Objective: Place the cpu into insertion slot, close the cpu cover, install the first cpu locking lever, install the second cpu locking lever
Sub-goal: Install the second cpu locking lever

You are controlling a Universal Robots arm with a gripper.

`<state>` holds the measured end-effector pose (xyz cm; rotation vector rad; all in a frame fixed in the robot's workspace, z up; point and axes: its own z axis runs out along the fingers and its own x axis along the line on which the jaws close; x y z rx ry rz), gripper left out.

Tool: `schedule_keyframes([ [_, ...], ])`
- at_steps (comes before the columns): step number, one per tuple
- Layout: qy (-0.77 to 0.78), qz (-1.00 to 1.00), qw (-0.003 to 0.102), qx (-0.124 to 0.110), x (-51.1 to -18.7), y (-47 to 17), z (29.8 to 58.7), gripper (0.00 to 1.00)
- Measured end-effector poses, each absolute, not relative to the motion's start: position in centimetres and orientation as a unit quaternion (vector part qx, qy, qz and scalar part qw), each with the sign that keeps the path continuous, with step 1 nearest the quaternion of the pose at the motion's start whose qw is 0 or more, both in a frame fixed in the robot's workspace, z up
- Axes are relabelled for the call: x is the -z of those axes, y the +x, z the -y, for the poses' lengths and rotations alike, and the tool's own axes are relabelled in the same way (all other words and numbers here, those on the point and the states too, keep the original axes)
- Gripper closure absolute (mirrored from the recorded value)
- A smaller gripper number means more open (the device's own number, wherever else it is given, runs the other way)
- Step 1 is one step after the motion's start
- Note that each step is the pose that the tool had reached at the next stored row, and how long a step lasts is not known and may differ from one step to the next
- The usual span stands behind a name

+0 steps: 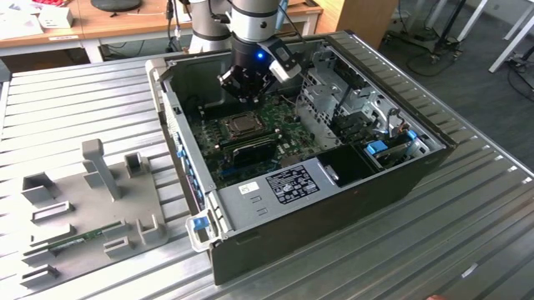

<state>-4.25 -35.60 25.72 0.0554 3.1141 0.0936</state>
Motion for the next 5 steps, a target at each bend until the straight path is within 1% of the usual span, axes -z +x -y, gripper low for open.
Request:
schedule_keyframes([
  [5, 0.018, -0.999, 0.013, -0.03, -25.8, -4.25, 35.6, 0.9],
])
